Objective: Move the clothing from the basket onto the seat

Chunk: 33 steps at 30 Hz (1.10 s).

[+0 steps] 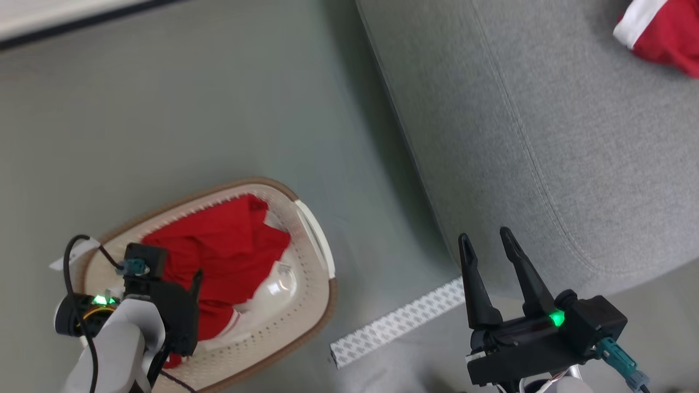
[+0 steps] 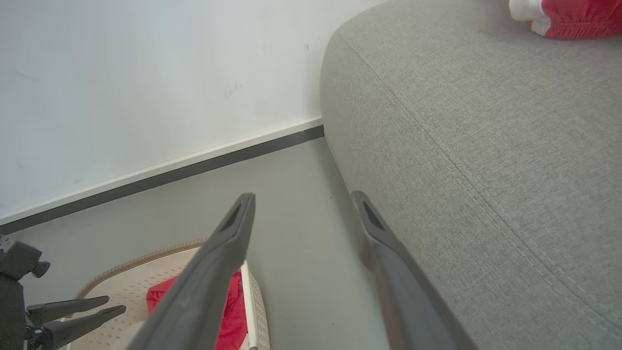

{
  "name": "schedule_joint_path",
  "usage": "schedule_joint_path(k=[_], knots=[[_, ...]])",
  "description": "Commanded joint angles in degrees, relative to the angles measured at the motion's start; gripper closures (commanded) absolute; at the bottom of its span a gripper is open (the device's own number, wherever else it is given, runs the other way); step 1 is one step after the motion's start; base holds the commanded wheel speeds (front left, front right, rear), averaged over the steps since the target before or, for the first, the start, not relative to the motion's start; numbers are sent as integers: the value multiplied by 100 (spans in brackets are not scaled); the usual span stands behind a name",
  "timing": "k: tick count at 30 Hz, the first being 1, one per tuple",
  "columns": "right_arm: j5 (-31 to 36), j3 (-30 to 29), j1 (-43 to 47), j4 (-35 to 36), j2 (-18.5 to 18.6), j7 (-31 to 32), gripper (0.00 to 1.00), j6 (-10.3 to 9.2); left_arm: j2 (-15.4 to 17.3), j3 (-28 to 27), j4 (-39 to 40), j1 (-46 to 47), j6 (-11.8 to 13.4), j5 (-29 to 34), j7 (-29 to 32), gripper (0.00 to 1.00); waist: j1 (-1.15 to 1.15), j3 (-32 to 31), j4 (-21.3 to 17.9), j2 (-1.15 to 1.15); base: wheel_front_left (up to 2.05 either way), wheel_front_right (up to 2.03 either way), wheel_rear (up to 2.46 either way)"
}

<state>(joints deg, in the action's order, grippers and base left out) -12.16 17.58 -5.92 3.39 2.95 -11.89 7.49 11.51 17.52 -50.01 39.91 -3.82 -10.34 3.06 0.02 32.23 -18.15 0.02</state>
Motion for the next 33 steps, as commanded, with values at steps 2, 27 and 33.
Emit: schedule_joint_path(k=[2, 27, 33], knots=[[-120, 81, -133, -33, -26, -113, 0, 0, 43, 7, -135, 157, 111, 65, -36, 0, -2, 1036, -702, -2, 0, 0, 0], [-584, 503, -285, -213, -21, -323, 0, 0, 197, 286, -1310, 1028, 1246, 462, 198, 0, -2, 1730, -733, -2, 0, 0, 0], [-622, 520, -342, -220, -22, -323, 0, 0, 168, 306, -1666, 1195, 1011, 366, 205, 100, -2, 1731, -738, -2, 0, 0, 0]])
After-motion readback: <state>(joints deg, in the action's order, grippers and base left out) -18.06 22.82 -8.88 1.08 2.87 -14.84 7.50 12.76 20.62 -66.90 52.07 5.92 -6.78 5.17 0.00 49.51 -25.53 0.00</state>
